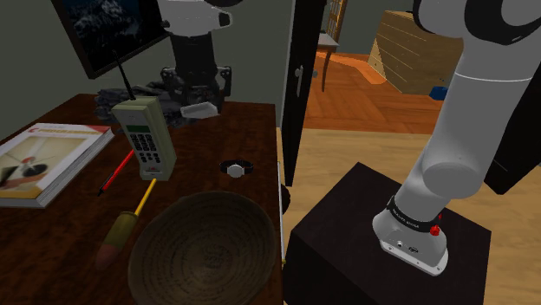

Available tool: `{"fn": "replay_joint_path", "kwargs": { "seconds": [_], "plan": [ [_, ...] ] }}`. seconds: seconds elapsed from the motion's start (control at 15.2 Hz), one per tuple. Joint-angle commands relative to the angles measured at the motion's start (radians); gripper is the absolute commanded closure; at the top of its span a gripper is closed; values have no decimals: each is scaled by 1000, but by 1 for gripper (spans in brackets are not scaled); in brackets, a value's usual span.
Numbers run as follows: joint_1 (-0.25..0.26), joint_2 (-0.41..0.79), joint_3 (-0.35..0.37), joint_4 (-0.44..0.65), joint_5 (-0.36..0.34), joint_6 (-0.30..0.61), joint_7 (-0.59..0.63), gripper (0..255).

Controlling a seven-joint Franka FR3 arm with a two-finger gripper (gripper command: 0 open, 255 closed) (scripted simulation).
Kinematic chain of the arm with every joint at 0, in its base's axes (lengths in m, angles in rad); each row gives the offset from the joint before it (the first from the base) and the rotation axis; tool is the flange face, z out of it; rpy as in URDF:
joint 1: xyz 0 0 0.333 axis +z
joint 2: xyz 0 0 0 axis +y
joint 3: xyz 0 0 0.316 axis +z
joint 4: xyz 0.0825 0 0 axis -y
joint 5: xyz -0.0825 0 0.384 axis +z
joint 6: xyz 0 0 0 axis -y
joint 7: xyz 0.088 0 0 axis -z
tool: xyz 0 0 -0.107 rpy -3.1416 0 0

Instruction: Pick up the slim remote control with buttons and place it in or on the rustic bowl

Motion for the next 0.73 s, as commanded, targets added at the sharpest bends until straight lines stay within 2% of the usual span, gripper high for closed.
{"fn": "replay_joint_path", "kwargs": {
  "seconds": [0.0,0.66],
  "plan": [
    [2,4,0,30,-2,-27,-1,255],
    [26,40,6,206,-22,-173,7,255]
  ]
}}
